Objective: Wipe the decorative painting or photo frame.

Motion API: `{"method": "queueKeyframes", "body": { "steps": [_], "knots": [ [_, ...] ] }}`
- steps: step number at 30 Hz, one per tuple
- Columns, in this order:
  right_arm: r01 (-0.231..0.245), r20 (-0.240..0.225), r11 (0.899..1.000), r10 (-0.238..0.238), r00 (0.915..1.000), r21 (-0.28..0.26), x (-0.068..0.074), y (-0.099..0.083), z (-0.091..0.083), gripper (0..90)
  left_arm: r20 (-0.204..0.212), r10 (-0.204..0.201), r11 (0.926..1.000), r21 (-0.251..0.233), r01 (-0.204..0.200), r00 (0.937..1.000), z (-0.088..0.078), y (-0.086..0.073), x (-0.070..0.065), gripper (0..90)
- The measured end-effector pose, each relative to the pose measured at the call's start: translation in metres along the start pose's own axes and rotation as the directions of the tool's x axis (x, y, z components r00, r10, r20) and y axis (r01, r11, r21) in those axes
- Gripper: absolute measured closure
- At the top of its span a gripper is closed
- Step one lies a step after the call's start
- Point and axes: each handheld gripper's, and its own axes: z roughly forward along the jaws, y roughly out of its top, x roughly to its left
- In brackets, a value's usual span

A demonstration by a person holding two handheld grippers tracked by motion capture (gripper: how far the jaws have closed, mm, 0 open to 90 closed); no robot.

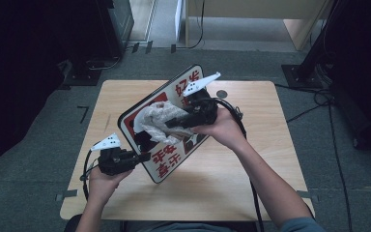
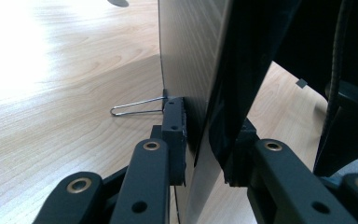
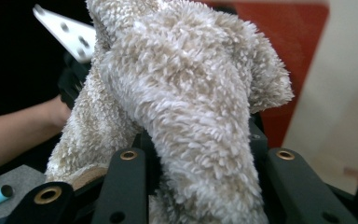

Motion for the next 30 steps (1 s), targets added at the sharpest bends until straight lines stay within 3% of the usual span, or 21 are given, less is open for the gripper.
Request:
{"method": "queueKeyframes", "body": {
  "steps": [5,9,30],
  "knots": [
    [0.051,-0.006,0.998,-0.051,0.9987,-0.041,0.011,0.025,-0.003,64.3,-0.007,-0.008,0.9999,-0.007,0.008,0.9999,0.0,-0.001,-0.001,75.2],
    [0.071,0.013,0.997,-0.07,0.9975,-0.039,0.012,0.035,0.001,64.3,-0.013,-0.01,0.9999,-0.009,0.01,0.9999,0.0,-0.001,-0.002,75.6],
    [0.075,-0.002,0.997,-0.075,0.9972,0.002,0.001,0.003,0.019,64.2,-0.015,0.002,1.0,-0.001,-0.002,0.9999,0.0,-0.001,-0.003,75.7]
  ]
}}
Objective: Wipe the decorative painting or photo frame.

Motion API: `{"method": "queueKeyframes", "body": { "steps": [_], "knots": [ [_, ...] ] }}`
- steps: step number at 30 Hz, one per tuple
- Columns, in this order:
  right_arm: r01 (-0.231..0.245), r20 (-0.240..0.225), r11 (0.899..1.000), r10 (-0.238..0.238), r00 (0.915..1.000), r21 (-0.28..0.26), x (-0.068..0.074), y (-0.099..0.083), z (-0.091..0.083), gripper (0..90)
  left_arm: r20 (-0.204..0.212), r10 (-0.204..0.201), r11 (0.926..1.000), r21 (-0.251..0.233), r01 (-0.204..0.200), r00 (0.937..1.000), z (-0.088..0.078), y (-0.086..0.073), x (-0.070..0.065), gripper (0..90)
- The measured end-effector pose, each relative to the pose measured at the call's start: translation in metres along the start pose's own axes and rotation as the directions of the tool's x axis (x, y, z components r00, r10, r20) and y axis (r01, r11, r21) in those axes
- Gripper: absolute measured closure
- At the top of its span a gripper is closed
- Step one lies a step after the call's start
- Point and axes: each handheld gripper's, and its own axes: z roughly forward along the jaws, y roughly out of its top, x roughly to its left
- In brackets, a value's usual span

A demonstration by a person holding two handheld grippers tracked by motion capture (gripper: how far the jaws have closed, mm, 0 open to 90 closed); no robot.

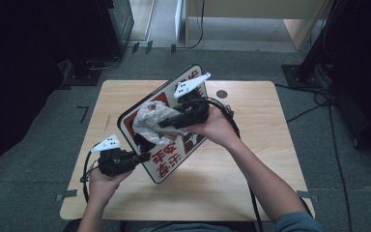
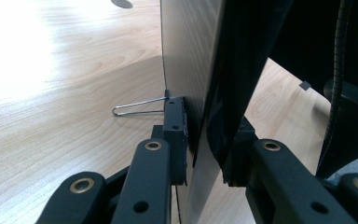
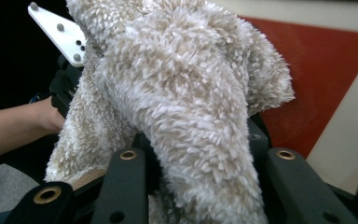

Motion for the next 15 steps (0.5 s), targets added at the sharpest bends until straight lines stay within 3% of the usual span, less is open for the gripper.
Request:
{"method": "queueKeyframes", "body": {
  "steps": [15],
  "knots": [
    [-0.002,-0.012,1.0,0.002,0.9999,0.027,0.0,-0.021,0.008,63.7,0.006,0.001,1.0,0.002,-0.001,1.0,0.0,0.0,0.0,75.3]
  ]
}}
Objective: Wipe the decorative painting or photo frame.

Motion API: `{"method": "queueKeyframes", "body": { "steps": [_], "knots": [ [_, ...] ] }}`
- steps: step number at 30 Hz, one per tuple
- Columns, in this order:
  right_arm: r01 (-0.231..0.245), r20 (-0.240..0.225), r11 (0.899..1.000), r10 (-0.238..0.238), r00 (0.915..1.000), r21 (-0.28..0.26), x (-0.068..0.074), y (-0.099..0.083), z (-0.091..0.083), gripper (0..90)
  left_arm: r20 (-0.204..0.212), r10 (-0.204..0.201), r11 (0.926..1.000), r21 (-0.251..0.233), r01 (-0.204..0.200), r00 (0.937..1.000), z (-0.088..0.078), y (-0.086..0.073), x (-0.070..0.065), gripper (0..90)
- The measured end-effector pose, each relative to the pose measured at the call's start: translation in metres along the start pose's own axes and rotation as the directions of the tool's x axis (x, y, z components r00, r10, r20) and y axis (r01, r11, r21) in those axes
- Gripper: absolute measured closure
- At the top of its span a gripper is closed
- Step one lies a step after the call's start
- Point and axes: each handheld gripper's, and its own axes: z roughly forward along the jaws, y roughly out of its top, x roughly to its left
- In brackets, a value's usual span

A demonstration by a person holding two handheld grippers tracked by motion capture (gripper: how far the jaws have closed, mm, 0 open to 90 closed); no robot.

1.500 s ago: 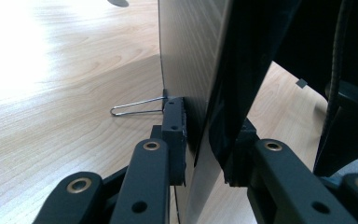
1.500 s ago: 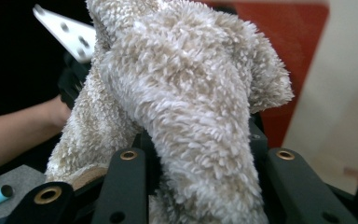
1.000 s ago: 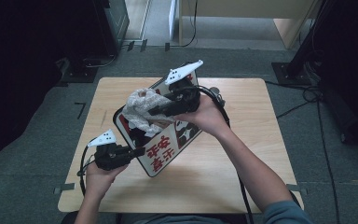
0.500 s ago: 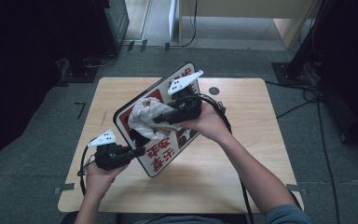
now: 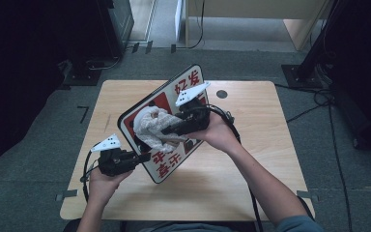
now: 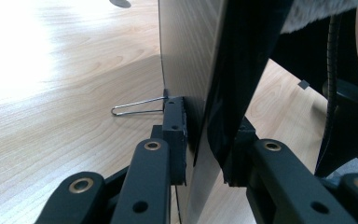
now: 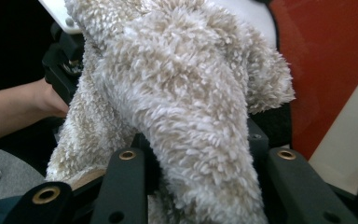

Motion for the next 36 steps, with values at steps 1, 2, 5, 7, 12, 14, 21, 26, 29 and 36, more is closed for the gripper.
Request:
{"method": "queueKeyframes", "body": {
  "steps": [1,2,5,7,12,14,21,26,29,36],
  "knots": [
    [0.001,0.0,1.0,-0.001,1.0,-0.001,0.0,-0.001,0.001,63.7,0.001,-0.001,1.0,-0.001,0.001,1.0,0.0,0.0,0.0,75.3],
    [0.001,-0.003,1.0,-0.001,1.0,0.0,0.0,-0.004,0.002,63.7,0.001,-0.001,1.0,-0.001,0.001,1.0,0.0,0.0,0.0,75.2],
    [-0.008,-0.007,1.0,0.008,0.9999,0.001,-0.002,-0.009,0.003,63.6,0.001,0.0,1.0,0.0,0.0,1.0,0.0,0.0,0.0,75.2],
    [-0.009,-0.008,1.0,0.009,0.9999,0.001,-0.002,-0.013,0.004,63.5,0.001,-0.003,1.0,-0.002,0.003,1.0,0.0,0.0,0.0,75.2],
    [-0.014,-0.015,1.0,0.014,0.9998,0.003,-0.004,-0.02,0.006,63.4,0.001,0.0,1.0,0.001,0.0,1.0,0.0,0.0,0.0,75.2],
    [-0.022,-0.018,1.0,0.022,0.9996,-0.002,-0.004,-0.023,0.007,63.5,0.001,0.0,1.0,0.001,0.0,1.0,0.0,0.0,0.0,75.2],
    [-0.028,-0.025,1.0,0.028,0.9993,-0.002,-0.005,-0.03,0.009,63.3,0.001,0.002,1.0,0.002,-0.002,1.0,0.0,0.001,0.0,75.2],
    [-0.029,-0.026,1.0,0.028,0.9993,-0.008,-0.006,-0.037,0.012,63.1,0.001,0.002,1.0,0.002,-0.002,1.0,0.0,0.001,0.0,75.2],
    [-0.035,-0.025,0.999,0.035,0.9991,-0.002,-0.006,-0.041,0.014,63.0,0.0,0.003,1.0,0.004,-0.003,1.0,0.0,0.001,0.0,75.2],
    [-0.039,-0.03,0.999,0.039,0.9988,0.005,-0.007,-0.054,0.019,62.4,0.002,0.003,1.0,0.005,-0.003,1.0,0.0,0.001,0.0,75.0]
  ]
}}
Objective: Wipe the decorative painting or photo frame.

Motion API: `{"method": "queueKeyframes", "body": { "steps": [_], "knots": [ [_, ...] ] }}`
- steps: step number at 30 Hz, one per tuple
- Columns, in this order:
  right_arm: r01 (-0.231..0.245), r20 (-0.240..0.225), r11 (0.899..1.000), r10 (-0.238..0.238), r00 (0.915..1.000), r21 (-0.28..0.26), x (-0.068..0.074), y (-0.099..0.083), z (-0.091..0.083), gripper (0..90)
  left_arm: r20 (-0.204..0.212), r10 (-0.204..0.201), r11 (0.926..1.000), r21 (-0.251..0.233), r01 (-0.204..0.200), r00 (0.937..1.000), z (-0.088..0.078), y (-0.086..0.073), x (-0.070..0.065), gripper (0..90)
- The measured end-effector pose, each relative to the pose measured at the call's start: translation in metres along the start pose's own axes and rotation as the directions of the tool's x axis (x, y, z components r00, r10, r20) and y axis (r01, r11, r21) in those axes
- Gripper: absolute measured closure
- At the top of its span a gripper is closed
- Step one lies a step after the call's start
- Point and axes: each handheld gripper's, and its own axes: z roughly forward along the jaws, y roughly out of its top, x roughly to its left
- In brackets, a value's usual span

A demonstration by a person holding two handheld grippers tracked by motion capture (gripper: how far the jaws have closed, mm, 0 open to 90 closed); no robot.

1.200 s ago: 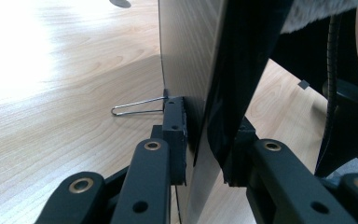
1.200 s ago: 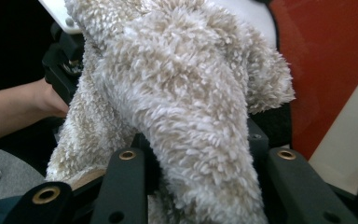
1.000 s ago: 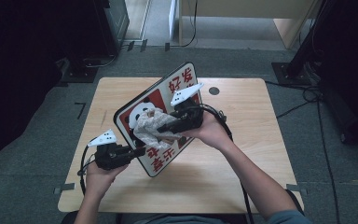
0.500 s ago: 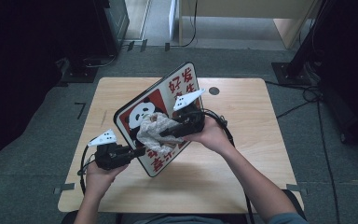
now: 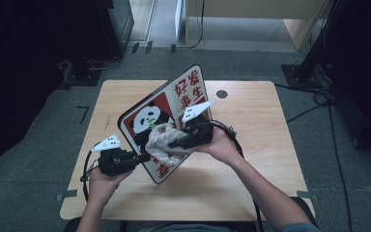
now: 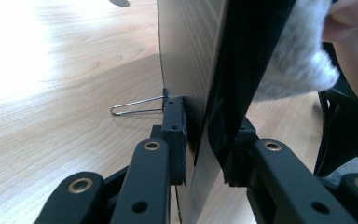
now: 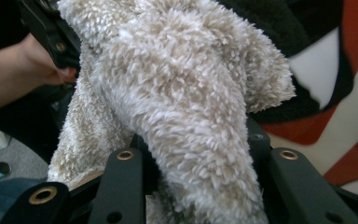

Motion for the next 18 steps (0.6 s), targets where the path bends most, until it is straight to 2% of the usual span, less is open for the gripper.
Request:
{"method": "queueKeyframes", "body": {
  "steps": [6,18],
  "knots": [
    [0.001,0.005,1.0,-0.001,1.0,0.007,-0.001,-0.011,0.003,61.6,0.002,0.0,1.0,0.0,0.0,1.0,0.0,0.0,0.0,74.9],
    [-0.034,0.006,0.998,0.034,0.9994,0.045,-0.004,-0.03,0.011,60.9,0.007,-0.002,1.0,0.001,0.002,1.0,0.0,0.0,0.001,74.6]
  ]
}}
